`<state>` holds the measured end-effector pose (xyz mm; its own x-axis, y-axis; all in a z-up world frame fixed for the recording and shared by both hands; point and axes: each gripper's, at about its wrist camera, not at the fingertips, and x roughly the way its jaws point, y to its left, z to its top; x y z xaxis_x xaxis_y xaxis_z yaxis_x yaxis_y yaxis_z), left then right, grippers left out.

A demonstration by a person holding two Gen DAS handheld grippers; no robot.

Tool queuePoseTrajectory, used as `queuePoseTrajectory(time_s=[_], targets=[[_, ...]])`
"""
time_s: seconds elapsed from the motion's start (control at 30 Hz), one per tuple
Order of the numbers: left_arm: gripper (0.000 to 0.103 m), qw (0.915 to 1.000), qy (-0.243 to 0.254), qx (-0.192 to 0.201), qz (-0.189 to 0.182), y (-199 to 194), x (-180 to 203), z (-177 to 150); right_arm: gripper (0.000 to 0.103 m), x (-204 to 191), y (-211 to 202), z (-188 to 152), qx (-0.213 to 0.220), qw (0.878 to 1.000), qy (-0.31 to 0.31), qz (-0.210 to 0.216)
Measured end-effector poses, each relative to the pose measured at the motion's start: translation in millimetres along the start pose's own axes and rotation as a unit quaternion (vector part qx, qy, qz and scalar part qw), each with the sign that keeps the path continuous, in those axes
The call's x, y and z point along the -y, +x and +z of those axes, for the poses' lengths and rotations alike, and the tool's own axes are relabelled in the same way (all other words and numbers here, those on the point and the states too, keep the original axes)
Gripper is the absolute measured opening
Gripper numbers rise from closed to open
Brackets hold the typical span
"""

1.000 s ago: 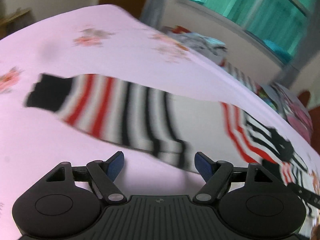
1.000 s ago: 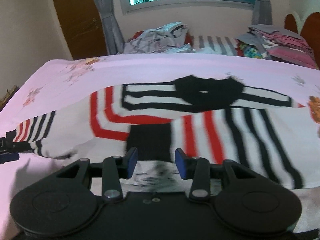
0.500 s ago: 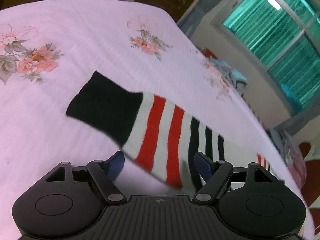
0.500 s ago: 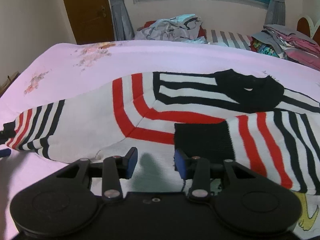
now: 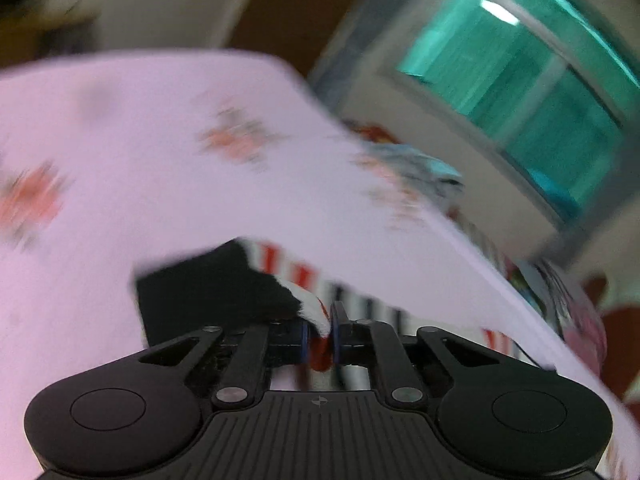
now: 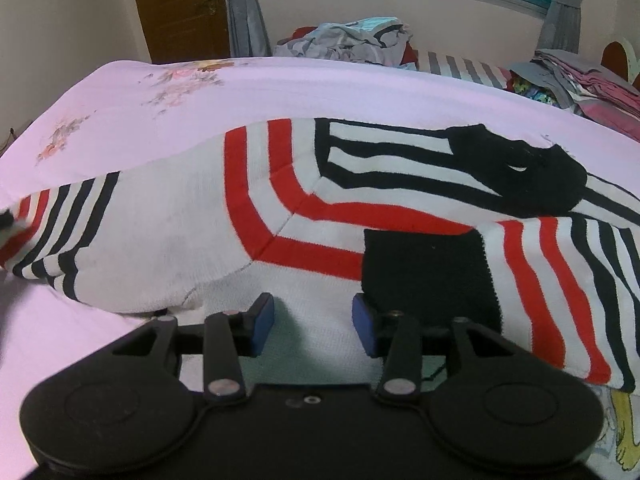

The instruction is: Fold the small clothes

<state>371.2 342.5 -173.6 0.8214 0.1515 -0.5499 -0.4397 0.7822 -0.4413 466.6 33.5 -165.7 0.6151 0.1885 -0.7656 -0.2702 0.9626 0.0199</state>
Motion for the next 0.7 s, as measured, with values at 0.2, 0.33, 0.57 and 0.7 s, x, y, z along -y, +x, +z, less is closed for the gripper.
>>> queuePoseTrajectory(time_s=[0.2, 0.33, 0.57, 0.7], targets=[[0.010, 0.9922, 0.094, -0.001, -0.082, 4.2, 84.0, 2.1, 0.045, 12.0, -19.9, 3.1, 0.029, 0.999, 0.037, 0.020], [0.010, 0.9769, 0.153, -0.023, -0.148, 13.8, 152.5, -15.5, 0.045, 32.4, -46.4, 5.3, 0.054, 0.997, 0.046, 0.010], [0.010, 0.9337, 0.252, -0.115, -0.226, 32.4, 255.5, -94.2, 0.045, 99.8, -78.1, -10.9, 0.062, 0.993, 0.092, -0.036], [0.011, 0.9150, 0.297, -0.159, -0.222, 38.1, 282.6, -129.5, 0.046, 126.1, -86.4, -25.4, 0.056, 0.991, 0.111, -0.045]])
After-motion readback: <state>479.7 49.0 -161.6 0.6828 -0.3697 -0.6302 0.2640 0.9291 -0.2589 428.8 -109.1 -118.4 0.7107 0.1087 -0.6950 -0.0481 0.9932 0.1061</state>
